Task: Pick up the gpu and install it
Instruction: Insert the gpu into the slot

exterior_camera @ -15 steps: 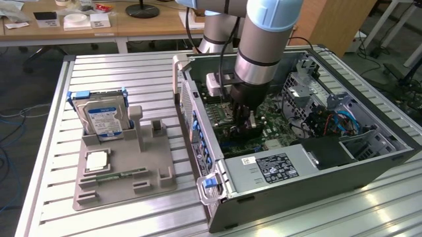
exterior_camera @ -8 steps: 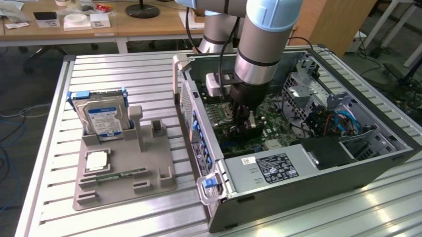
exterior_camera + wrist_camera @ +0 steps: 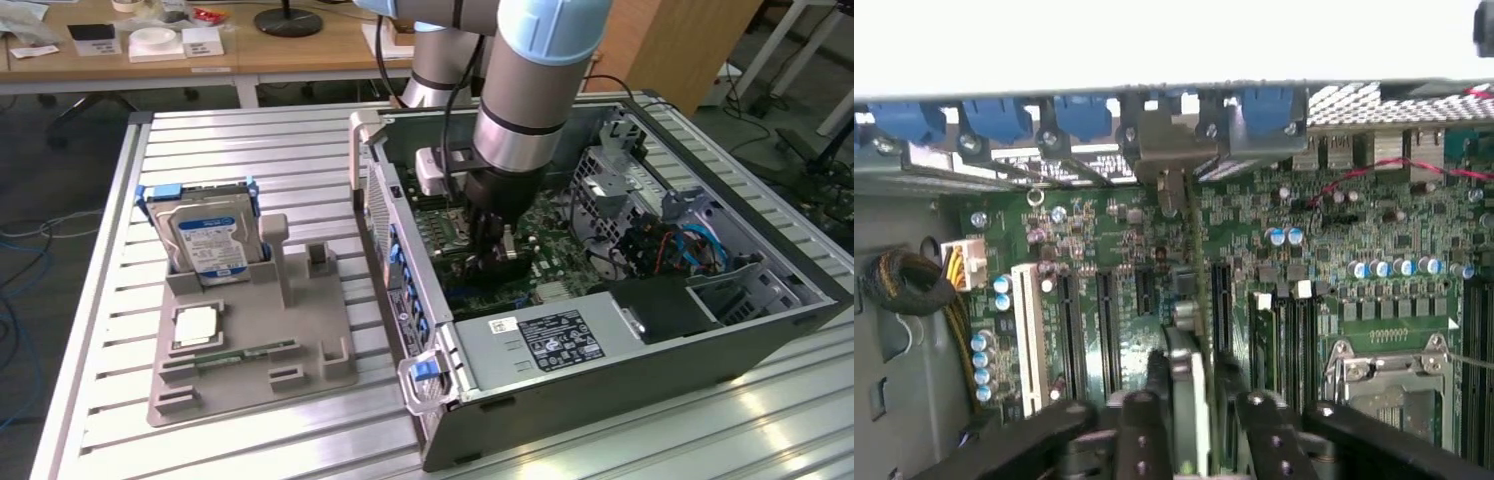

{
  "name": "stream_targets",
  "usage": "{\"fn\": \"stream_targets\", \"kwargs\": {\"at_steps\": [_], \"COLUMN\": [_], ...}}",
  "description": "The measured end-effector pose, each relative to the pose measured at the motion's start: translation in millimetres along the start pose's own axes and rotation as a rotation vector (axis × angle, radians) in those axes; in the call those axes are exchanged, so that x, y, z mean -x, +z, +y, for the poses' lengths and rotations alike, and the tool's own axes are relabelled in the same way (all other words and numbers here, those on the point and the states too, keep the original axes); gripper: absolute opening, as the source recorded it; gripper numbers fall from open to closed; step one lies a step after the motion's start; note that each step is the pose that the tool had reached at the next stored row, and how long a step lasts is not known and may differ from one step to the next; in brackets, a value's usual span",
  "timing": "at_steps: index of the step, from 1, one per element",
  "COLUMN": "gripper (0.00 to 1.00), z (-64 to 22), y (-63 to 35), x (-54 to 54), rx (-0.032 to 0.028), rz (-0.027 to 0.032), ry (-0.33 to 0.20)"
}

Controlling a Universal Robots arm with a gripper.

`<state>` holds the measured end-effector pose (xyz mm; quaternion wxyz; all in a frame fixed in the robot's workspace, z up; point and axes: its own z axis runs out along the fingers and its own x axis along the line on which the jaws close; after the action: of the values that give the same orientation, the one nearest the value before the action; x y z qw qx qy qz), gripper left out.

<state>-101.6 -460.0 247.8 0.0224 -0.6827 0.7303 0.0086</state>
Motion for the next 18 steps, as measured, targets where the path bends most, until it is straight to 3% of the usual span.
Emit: {"fn": "stream_targets", "kwargs": {"at_steps": [1, 3, 5, 6, 9, 14, 18], "gripper": [0.29, 0.41, 0.41, 0.47, 0.47, 0.47, 0.47], "z": [0.0, -0.2, -0.2, -0.2, -0.2, -0.5, -5.3], "y": [0.0, -0.2, -0.2, -0.2, -2.1, -13.7, -13.6], "x": [0.0, -0.1, -0.1, -0.1, -0.1, 0.5, 0.8], "rx": [-0.0001, 0.0, 0.0, 0.0, 0.0002, 0.0001, 0.001], "rz": [0.0002, 0.0009, 0.001, 0.001, 0.0014, 0.0011, 0.0011], "ry": [0.0, -0.001, -0.001, -0.001, -0.001, -0.001, 0.0]}}
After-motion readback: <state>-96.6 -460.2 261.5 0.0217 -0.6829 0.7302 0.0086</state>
